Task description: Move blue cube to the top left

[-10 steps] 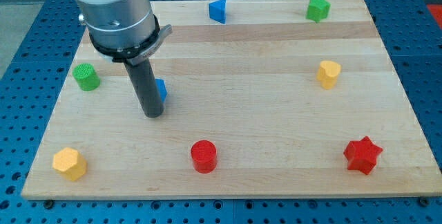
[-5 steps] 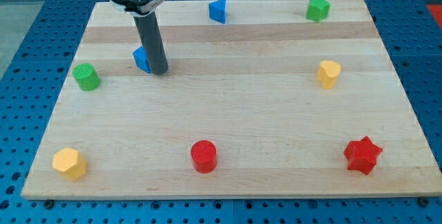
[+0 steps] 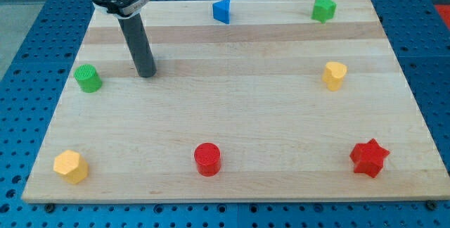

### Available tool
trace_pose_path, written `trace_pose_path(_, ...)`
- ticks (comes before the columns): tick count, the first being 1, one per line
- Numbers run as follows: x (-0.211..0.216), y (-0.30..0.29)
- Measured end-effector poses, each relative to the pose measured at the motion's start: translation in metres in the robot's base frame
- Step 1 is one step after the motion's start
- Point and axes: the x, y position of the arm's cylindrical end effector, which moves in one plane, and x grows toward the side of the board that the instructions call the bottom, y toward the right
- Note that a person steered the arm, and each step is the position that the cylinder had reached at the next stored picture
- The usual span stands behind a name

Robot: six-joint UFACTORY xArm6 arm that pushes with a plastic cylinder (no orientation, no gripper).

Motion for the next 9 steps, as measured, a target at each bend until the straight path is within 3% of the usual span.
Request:
trace_pose_path(3, -0.046, -0.002)
trace_pose_path(5, -0.046, -0.041)
trace_pose_path(9, -0.076, -0.043)
